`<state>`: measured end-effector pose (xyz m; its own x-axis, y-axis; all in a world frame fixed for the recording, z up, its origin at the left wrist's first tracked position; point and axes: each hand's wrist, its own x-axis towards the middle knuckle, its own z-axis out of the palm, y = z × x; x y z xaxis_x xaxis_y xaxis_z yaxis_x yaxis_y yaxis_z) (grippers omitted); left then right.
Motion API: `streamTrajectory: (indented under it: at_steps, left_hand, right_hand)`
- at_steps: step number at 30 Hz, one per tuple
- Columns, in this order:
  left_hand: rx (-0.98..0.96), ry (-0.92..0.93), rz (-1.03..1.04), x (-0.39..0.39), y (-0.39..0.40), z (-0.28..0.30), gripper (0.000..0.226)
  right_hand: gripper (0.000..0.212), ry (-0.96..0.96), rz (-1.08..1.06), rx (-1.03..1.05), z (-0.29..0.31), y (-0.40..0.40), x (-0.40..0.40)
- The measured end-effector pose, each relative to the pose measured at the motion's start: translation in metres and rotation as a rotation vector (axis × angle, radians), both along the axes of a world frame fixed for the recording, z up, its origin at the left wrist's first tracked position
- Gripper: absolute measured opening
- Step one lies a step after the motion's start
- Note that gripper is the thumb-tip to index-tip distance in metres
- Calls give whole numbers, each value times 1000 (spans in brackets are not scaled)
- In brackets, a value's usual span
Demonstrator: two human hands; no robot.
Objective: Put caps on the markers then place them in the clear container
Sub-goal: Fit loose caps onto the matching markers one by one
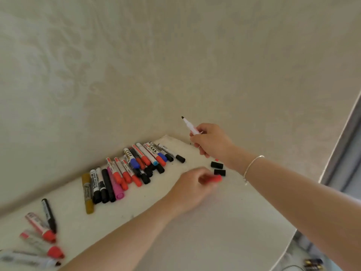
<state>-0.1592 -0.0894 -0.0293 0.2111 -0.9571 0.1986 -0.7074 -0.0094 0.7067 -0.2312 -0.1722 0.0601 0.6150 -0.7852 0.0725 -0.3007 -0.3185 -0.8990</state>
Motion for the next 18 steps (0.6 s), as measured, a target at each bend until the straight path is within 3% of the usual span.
streamTrajectory:
  at_steps: [2,4,6,10,18]
  left_hand:
    - [-18,515,184,12,3,12,18]
    - [-50,1120,231,26,9,25,21]
    - [-168,1422,258,41,17,34,23]
    - [-297,1525,285,51,31,48,10]
    - [-320,1466,278,44,46,65,15]
  right_hand:
    - [19,-19,3,8,-4,5,-4]
    - [19,-4,40,22,-8,12,-8]
    - [18,7,108,15,-13,20,-10]
    - [13,9,184,-47,-20,33,-5]
    - [16,52,211,-84,-18,41,-3]
